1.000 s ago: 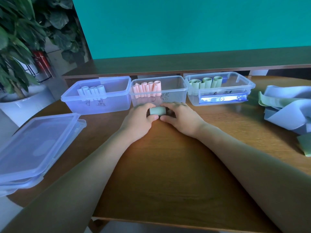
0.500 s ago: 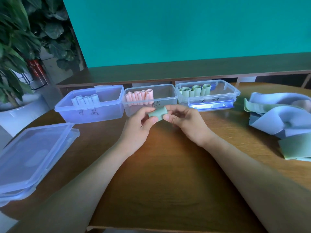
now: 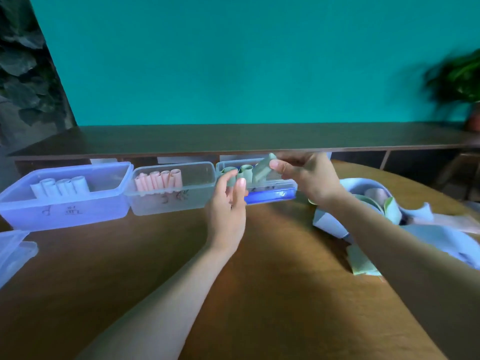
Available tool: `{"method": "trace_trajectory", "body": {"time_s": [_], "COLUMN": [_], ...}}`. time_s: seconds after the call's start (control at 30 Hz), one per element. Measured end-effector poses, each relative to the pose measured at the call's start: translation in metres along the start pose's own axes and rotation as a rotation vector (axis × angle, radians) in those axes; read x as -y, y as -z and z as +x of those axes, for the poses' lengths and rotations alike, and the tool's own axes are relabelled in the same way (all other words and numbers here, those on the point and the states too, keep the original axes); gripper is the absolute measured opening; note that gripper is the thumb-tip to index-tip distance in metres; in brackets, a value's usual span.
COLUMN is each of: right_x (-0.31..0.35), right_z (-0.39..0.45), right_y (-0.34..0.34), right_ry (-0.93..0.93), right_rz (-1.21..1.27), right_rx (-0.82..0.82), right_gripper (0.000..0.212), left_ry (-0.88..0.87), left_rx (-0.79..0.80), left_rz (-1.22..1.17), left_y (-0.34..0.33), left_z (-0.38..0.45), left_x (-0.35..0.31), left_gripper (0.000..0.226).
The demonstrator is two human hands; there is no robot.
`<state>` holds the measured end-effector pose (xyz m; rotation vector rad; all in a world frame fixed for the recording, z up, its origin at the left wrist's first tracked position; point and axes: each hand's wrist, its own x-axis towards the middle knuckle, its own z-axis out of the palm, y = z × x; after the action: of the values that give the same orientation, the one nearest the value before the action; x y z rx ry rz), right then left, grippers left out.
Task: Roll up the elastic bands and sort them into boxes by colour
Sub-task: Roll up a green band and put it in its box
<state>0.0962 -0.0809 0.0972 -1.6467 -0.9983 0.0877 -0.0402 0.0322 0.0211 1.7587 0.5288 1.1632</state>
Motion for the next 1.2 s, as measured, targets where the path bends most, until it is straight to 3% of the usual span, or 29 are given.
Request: {"method": "trace_trajectory", "body": {"time_s": [0.1,0.2,0.3,0.47,0.67,0.93,1.2], "right_x": [-0.016,-0.039,-0.059,-0.076,-0.082,-0.088,-0.077], "right_z": [0.03,0.061,0.083,0.109,0.129,0.131,0.127], "right_y": [0.021,0.026,0.025,0.014,0.002,-0.008,-0.006], "right_ry": [-0.019,-0.056,-0.076,-0.108,-0.186,-0.15,-0.041], "right_rz": [-0.315,-0.528,-0.634,-0.638,-0.592,-0.784,-1.005], "right_rx": [-0.064,-0.047,0.025,0.112,0.186,0.203,0.233], "right_gripper": [0.008,0.03,0.035,0.029,0.041,0.033,0.044], "left_ry": [-0.08,-0.138,-0.188,-0.161,-0.158,-0.163,-0.16], "left_rx": [-0.044,-0.076,-0.043,0.008,0.037,0.065,0.057], "left_rz": [0.081,0.137,0.199,0.253,0.248,0.246,0.28], "left_y": [-0.009,-0.012,-0.013,-0.015,-0.015,-0.016,-0.017], "left_z": [0.007,0.015,0.017,0.018,0.018,0.018,0.02], "left_x": [0.011,0.019,0.022,0.026,0.026,0.026,0.028], "left_gripper": [0.046,0.036,0.036,0.039,0.035,0.034,0.042]}}
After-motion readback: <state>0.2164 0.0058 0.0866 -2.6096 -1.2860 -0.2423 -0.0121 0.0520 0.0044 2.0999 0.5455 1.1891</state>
